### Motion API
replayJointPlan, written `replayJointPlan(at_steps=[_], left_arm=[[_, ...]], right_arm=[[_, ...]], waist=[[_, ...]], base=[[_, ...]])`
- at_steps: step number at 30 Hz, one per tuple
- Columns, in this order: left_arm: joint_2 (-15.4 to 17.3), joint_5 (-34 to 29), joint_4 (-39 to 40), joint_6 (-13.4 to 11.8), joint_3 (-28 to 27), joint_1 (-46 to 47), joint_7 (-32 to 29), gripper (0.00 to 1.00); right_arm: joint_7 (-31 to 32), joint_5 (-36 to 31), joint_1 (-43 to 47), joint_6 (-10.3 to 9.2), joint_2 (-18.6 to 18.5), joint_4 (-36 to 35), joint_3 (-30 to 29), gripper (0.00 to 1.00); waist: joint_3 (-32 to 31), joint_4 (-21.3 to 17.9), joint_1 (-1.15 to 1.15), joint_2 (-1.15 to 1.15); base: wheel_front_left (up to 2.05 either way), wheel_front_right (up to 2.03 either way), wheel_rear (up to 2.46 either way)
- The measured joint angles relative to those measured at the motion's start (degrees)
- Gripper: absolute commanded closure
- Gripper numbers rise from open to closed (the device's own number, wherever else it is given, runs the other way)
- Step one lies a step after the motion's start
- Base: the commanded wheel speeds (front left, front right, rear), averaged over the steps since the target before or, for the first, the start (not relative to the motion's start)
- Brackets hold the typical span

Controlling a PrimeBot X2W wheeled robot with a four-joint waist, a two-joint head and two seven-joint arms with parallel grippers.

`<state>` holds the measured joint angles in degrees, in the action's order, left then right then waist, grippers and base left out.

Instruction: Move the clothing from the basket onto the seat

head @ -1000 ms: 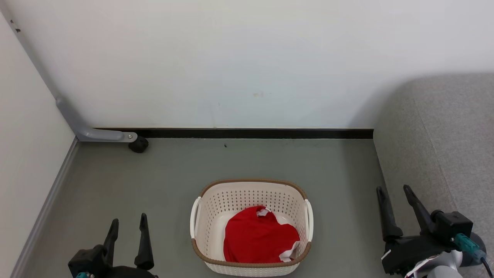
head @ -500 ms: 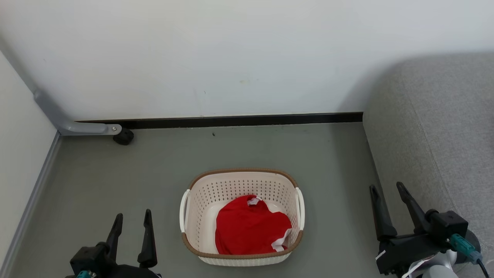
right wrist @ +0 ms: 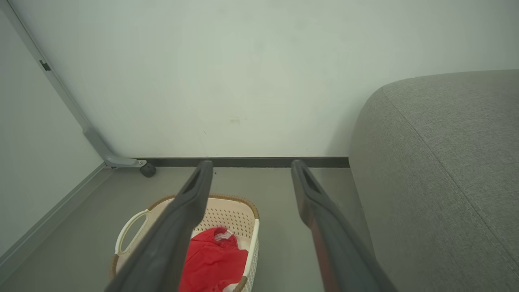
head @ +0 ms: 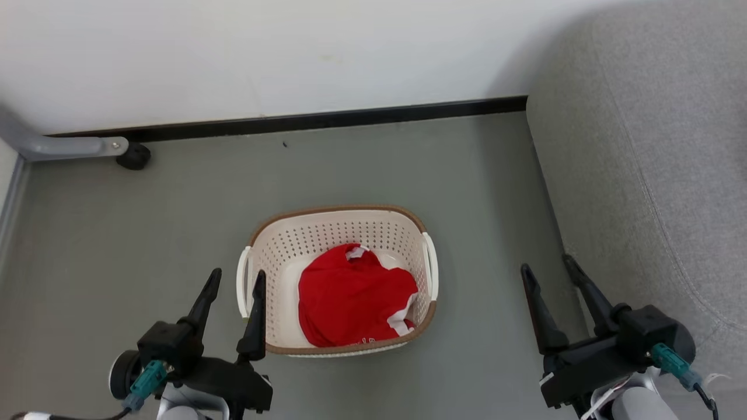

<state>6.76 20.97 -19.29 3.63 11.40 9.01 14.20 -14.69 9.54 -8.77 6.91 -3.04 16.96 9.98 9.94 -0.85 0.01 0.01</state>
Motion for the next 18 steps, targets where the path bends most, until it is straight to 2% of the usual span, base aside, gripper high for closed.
replayJointPlan(at_steps=[8,12,18], left_arm=[[1.08,-1.38,-1.96,0.48,1.22,5.22,-2.42,0.00],[2.08,-1.72,-3.76,0.97,1.57,8.11,-3.90,0.00],[2.64,-2.61,-5.23,0.98,1.56,12.27,-5.13,0.00]], right_arm=[[0.00,-0.48,-1.35,-0.46,0.00,-2.10,5.92,0.00],[0.00,-0.32,-3.72,-1.32,-0.02,-3.77,8.31,0.00],[0.00,0.32,-5.58,-2.29,-0.03,-5.26,9.37,0.00]], waist=[[6.15,-3.22,0.00,0.00],[10.15,-5.36,0.01,0.00],[15.08,-7.87,0.01,0.00]], base=[[0.00,0.00,0.00],[0.00,0.00,0.00],[0.00,0.00,0.00]])
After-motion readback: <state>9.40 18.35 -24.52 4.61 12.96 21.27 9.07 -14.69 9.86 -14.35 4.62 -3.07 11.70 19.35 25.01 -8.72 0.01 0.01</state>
